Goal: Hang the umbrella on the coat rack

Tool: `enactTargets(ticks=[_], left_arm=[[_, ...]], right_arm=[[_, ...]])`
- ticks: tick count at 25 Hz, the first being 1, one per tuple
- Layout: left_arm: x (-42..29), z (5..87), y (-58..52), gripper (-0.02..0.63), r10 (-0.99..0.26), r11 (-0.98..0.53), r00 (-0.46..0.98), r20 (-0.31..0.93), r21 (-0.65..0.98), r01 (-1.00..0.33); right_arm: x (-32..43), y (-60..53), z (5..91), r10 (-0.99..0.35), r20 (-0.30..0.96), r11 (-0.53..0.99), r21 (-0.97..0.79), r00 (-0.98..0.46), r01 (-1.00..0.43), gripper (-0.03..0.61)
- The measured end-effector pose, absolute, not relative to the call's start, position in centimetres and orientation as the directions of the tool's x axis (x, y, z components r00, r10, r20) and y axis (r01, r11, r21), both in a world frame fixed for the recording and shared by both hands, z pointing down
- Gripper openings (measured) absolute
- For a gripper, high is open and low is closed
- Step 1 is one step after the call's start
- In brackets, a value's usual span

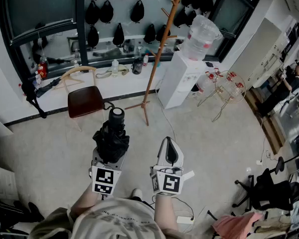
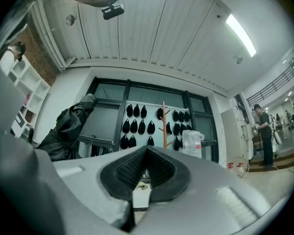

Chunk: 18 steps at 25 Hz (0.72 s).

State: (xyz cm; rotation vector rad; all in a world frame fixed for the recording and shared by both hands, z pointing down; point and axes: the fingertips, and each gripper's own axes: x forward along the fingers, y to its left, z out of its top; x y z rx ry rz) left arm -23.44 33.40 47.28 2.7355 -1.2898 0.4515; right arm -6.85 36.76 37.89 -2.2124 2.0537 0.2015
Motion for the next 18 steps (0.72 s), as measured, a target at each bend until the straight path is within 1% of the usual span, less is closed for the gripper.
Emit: enactTargets(ticks=[5,18], left_arm=[[-23.0,47.2,33.3,0.284,-0.742,-0.64,0.6,0.299,-0.053,-0.766],[-19.2,47.5,32.8,0.284,-0.75,-0.628,0.582,0.313,-0.064,-0.775]], right_arm=[[-6.5,36.9,37.4,-0.978,-0.193,-0.074,-0.001,0.073,-0.997,-0.002],[-2.6,36.3,38.4,-0.985,-0.166,-0.047,0.017,0.044,-0.999,-0.002]])
